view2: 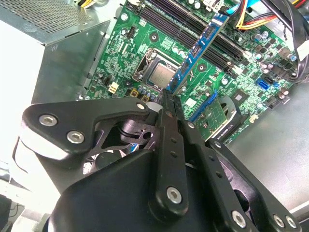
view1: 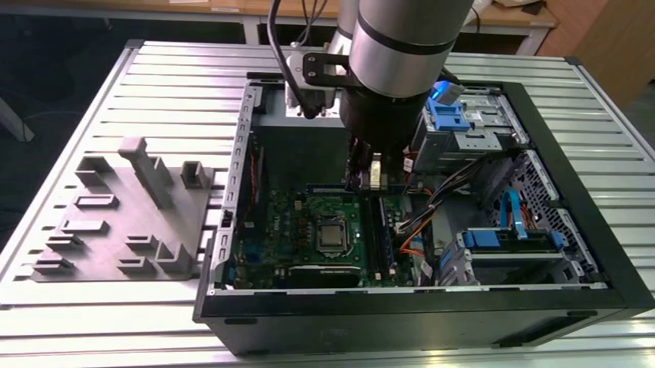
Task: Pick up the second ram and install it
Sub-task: 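Insert the second ram into the second slot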
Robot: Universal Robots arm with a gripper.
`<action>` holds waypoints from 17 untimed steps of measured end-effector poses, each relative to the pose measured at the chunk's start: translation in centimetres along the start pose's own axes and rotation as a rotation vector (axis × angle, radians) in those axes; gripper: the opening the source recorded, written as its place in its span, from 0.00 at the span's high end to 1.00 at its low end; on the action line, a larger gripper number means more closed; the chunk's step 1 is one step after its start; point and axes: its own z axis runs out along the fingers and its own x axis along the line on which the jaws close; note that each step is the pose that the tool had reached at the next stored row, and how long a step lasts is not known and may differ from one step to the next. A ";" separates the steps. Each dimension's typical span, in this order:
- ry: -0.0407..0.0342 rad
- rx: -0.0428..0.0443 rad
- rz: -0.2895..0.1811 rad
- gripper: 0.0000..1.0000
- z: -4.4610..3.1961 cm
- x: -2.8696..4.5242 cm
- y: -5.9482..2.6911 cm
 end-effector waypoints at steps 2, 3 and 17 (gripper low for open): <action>-0.0001 0.0000 0.000 0.92 0.01 0.00 0.00; -0.0001 0.0000 0.000 0.92 0.02 0.00 0.00; -0.0129 0.0129 0.202 0.92 0.10 0.00 -0.02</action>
